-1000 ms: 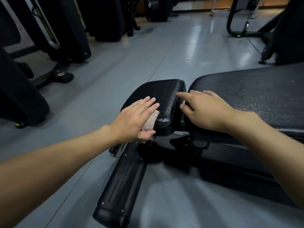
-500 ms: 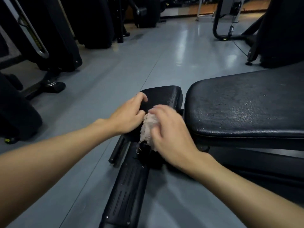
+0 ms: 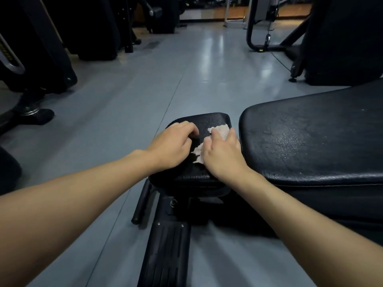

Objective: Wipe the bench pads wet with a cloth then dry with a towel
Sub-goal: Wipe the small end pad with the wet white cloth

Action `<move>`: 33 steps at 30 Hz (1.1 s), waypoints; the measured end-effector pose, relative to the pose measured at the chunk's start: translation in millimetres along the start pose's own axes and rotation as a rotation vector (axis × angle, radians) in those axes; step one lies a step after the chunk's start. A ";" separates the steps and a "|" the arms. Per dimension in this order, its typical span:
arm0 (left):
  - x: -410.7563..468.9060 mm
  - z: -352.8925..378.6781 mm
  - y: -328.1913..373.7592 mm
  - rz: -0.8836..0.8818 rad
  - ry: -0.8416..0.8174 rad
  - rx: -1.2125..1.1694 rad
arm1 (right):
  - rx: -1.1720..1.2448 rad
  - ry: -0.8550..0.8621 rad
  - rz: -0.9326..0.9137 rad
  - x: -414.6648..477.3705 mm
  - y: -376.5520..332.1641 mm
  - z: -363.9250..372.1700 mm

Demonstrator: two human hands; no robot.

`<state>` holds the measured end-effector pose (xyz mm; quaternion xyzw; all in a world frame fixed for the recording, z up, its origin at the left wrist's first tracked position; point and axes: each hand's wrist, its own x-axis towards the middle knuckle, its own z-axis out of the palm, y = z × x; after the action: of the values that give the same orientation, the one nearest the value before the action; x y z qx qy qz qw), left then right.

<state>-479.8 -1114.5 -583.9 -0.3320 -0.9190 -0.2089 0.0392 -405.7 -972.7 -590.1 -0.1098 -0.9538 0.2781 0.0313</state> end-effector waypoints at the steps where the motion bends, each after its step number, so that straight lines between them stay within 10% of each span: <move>1: 1.6 0.4 0.4 -0.014 0.014 -0.026 | 0.005 -0.008 -0.017 0.1 -3.0 -4.0; 6: -7.0 1.8 -5.0 0.032 0.013 -0.088 | 0.129 0.288 -0.121 -43.3 -5.8 -0.7; 15: -15.1 -2.8 -18.8 0.026 -0.141 0.004 | 0.008 -0.042 0.098 24.3 -11.3 -5.6; 33: 0.0 -8.1 -34.2 0.002 -0.048 -0.092 | -0.062 -0.091 0.184 31.7 -20.6 -8.9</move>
<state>-501.7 -1141.5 -588.8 -0.3392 -0.9088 -0.2429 0.0020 -439.4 -977.7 -571.6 -0.1850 -0.9482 0.2548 -0.0413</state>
